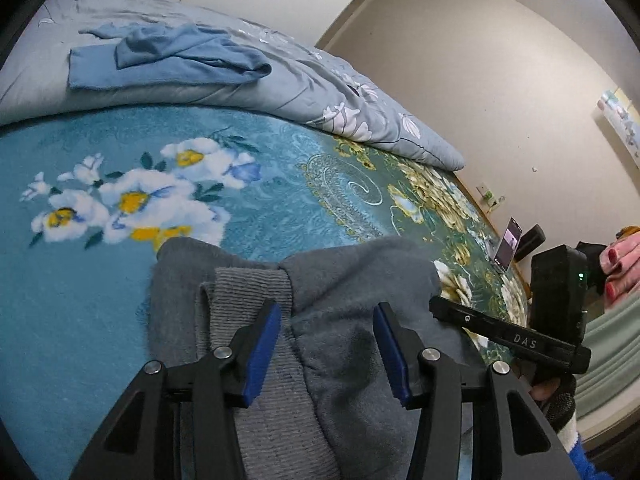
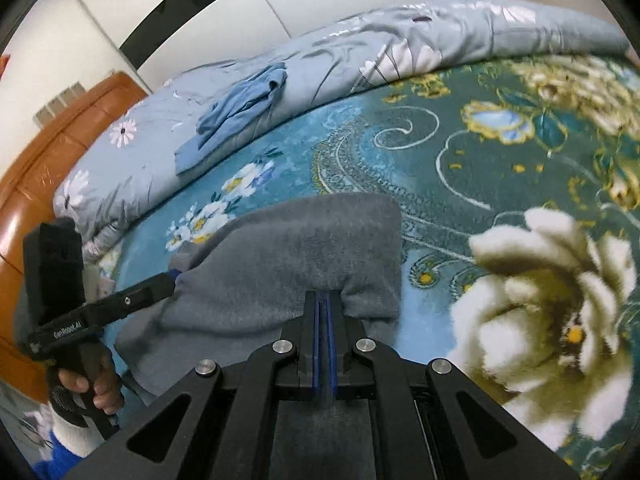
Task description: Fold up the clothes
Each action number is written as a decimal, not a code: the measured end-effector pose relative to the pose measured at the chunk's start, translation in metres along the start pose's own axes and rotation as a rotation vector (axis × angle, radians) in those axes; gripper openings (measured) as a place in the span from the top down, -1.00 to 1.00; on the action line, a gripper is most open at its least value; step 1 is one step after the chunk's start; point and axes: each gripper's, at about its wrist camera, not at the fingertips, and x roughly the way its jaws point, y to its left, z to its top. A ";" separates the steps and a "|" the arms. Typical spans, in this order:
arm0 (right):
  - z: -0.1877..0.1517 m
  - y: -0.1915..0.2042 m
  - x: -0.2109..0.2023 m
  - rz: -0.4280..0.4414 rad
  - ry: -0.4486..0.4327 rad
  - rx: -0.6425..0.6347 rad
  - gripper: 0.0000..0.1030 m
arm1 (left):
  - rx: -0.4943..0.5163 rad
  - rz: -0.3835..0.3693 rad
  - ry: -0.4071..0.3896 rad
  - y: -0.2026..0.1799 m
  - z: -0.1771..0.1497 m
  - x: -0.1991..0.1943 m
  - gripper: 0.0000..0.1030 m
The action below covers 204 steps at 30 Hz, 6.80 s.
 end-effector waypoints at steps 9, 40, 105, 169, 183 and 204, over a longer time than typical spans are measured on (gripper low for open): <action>-0.021 -0.017 -0.049 0.144 -0.081 0.096 0.68 | 0.009 0.069 -0.055 -0.003 -0.007 -0.043 -0.38; -0.045 -0.036 0.002 0.344 -0.004 0.323 0.03 | -0.233 -0.161 0.069 0.062 -0.032 -0.010 -0.49; -0.093 -0.017 -0.093 0.373 -0.079 0.347 0.49 | -0.319 -0.355 0.005 0.010 -0.075 -0.051 0.37; 0.021 0.480 0.032 0.552 0.102 -0.395 0.19 | -0.050 0.383 -0.655 0.171 -0.037 -0.504 -0.19; -0.008 0.490 0.047 0.486 0.104 -0.488 0.14 | -0.066 0.366 -0.571 0.189 -0.037 -0.469 -0.19; -0.109 0.415 -0.010 0.293 -0.090 -0.650 -0.21 | -0.087 0.854 -0.676 0.102 -0.123 -0.399 -0.91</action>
